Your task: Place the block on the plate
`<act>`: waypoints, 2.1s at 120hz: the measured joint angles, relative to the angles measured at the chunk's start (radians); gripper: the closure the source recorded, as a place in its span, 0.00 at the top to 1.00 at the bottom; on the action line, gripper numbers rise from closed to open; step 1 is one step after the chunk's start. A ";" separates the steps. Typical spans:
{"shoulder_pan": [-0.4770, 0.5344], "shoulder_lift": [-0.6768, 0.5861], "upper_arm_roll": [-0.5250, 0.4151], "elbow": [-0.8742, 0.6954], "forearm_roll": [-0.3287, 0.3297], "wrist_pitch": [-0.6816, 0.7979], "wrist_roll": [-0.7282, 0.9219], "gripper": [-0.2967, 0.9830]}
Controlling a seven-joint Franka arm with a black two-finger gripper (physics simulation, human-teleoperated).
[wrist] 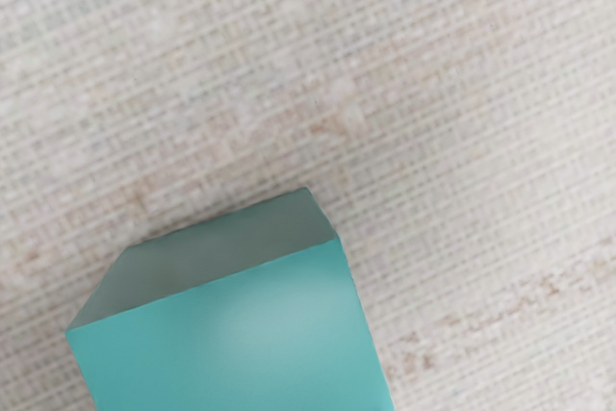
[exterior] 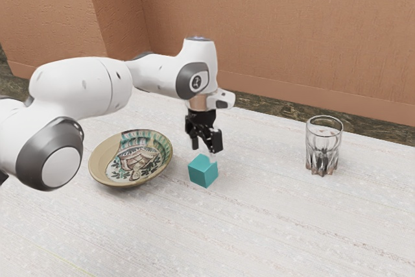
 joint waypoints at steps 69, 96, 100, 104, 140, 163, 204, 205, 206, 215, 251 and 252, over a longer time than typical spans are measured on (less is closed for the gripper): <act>0.003 0.019 0.002 -0.123 -0.053 0.134 -0.063 0.77; 0.003 0.024 -0.004 -0.135 -0.066 0.156 -0.098 0.70; 0.003 0.024 -0.004 -0.135 -0.068 0.158 -0.104 0.66; 0.003 0.024 -0.005 -0.135 -0.070 0.160 -0.108 0.63; 0.005 -0.019 -0.002 -0.135 -0.064 0.167 -0.145 0.54; 0.005 -0.129 0.003 -0.148 -0.052 0.153 -0.162 0.53; 0.015 -0.259 0.152 -0.282 -0.047 0.085 -0.161 0.53; 0.014 -0.264 0.157 -0.287 -0.047 0.084 -0.160 0.53; 0.014 -0.267 0.160 -0.291 -0.047 0.083 -0.159 0.53; 0.013 -0.299 0.187 -0.329 -0.047 0.076 -0.150 0.53; 0.010 -0.354 0.309 -0.438 -0.051 0.069 -0.100 0.53; 0.010 -0.355 0.313 -0.440 -0.052 0.069 -0.098 0.53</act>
